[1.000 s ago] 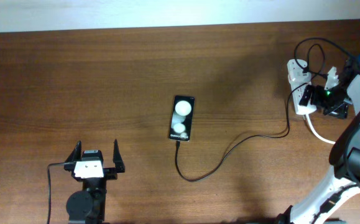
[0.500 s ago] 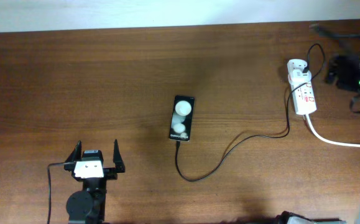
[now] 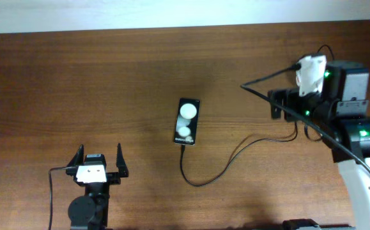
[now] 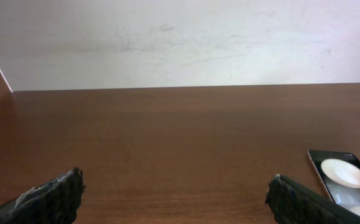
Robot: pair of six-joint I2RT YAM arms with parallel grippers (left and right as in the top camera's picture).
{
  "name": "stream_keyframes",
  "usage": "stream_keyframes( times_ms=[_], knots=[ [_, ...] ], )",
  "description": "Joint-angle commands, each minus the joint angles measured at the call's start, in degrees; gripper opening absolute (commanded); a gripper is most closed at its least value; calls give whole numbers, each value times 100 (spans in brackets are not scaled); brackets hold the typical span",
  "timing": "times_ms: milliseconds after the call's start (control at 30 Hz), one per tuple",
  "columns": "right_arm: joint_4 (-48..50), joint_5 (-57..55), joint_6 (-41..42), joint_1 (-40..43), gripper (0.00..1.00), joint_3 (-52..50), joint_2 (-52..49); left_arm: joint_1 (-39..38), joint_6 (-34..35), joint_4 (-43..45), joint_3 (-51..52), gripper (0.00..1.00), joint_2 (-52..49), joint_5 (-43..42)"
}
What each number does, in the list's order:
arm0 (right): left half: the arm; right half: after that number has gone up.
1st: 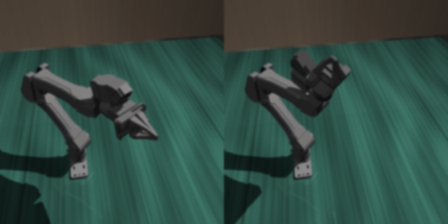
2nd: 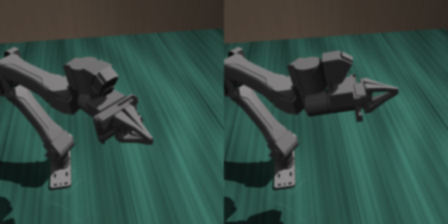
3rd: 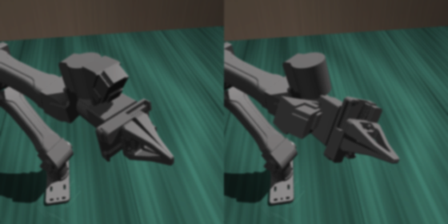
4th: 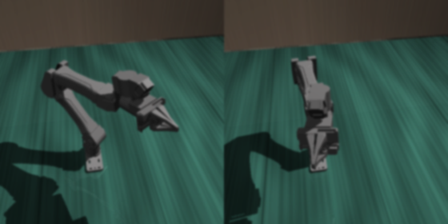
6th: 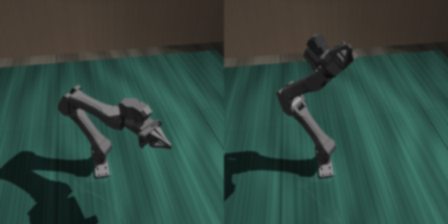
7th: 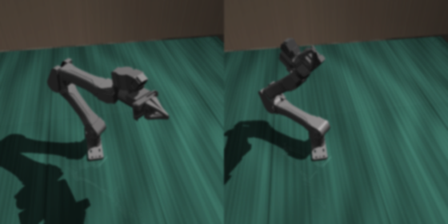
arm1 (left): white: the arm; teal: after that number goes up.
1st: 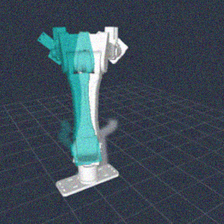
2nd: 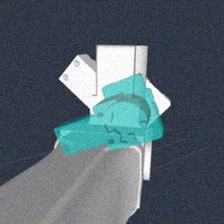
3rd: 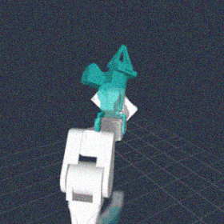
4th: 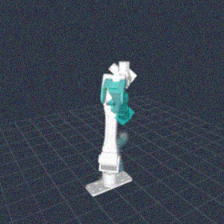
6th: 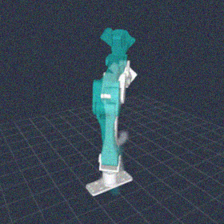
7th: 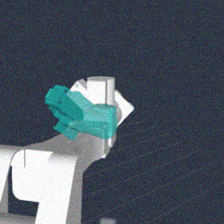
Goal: Plug charger to phone and switch on socket
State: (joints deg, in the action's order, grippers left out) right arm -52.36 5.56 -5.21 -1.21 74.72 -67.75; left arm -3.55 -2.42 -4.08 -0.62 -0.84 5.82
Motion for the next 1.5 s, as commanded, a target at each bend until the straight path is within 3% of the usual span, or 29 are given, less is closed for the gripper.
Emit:
stream_keyframes(
  times_ms=[0,100,367,667,833,1100,1300,1467],
  knots=[
    [-205,-35,-61,-28,99,-739,315,39,-92,-28,11,99,55,-42],
    [164,-177,-59,-28,99,-1849,417,39,-92,-28,11,99,55,-42],
    [3056,-205,-59,-28,99,-4476,402,39,-92,-31,11,99,55,-42],
    [3860,-125,-55,-26,99,-4612,363,39,-90,-28,11,99,55,-44],
    [5224,498,-55,-26,99,-5099,365,39,-92,-28,11,99,55,-42],
    [6019,649,-50,-26,99,-5567,398,39,-90,-31,11,99,55,-42],
    [7062,647,-52,-26,99,-6439,914,39,-90,-28,11,99,55,-42],
    [7191,625,-55,-26,99,-6782,1279,39,-90,-28,11,99,55,-42]
  ],
)
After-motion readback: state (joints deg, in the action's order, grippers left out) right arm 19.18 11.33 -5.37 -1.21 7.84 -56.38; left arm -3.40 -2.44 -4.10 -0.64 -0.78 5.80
